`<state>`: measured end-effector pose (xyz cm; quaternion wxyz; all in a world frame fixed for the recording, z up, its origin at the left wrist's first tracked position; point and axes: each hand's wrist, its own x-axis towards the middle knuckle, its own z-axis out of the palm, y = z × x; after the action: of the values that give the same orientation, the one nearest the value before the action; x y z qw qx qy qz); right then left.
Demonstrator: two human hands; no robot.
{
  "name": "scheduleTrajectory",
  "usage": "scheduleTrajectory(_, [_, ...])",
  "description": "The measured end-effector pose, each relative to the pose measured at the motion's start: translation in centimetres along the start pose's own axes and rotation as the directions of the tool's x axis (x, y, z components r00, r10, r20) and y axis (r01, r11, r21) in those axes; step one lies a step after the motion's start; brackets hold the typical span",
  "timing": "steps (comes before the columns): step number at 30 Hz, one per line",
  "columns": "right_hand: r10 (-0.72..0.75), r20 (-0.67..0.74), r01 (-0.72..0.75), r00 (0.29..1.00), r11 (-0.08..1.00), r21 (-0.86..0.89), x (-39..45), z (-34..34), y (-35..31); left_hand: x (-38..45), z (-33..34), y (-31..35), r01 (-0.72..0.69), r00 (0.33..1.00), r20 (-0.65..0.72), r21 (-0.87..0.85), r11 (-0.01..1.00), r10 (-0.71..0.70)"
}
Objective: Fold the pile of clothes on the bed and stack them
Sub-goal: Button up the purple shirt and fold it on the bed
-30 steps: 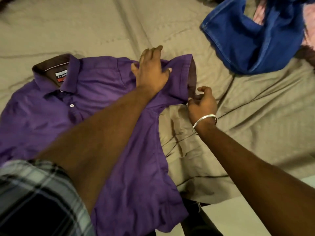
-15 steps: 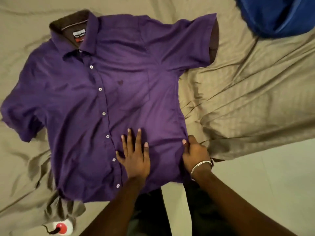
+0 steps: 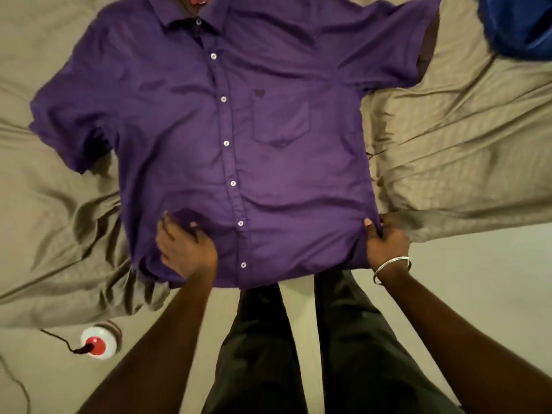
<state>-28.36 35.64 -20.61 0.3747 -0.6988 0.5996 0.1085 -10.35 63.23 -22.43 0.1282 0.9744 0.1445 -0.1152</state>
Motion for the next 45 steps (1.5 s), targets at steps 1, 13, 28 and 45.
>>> scheduleTrajectory(1, [-0.016, 0.000, 0.016, 1.000, 1.000, 0.022, -0.1, 0.2, 0.3, 1.3, -0.9, -1.8, 0.078, 0.996, 0.033, 0.059, 0.995, -0.080])
scheduleTrajectory(13, [-0.020, -0.018, 0.021, 1.000, 0.997, 0.071, -3.4, -0.3, 0.6, 4.5, -8.8, -10.5, 0.069, 0.979, 0.205, -0.405, 0.912, 0.017])
scheduleTrajectory(28, [0.118, 0.039, -0.124, 0.992, 0.956, 0.267, -3.1, -1.3, 3.4, 1.8, -12.0, -10.2, 0.435, 0.676, 0.730, -0.508, 0.743, 0.104])
scheduleTrajectory(45, [-0.141, -0.126, 0.035, 0.982, 0.789, -0.613, -6.8, 0.8, 0.6, -1.0, -8.5, -14.9, 0.135, 0.909, 0.359, 0.225, 0.965, -0.211])
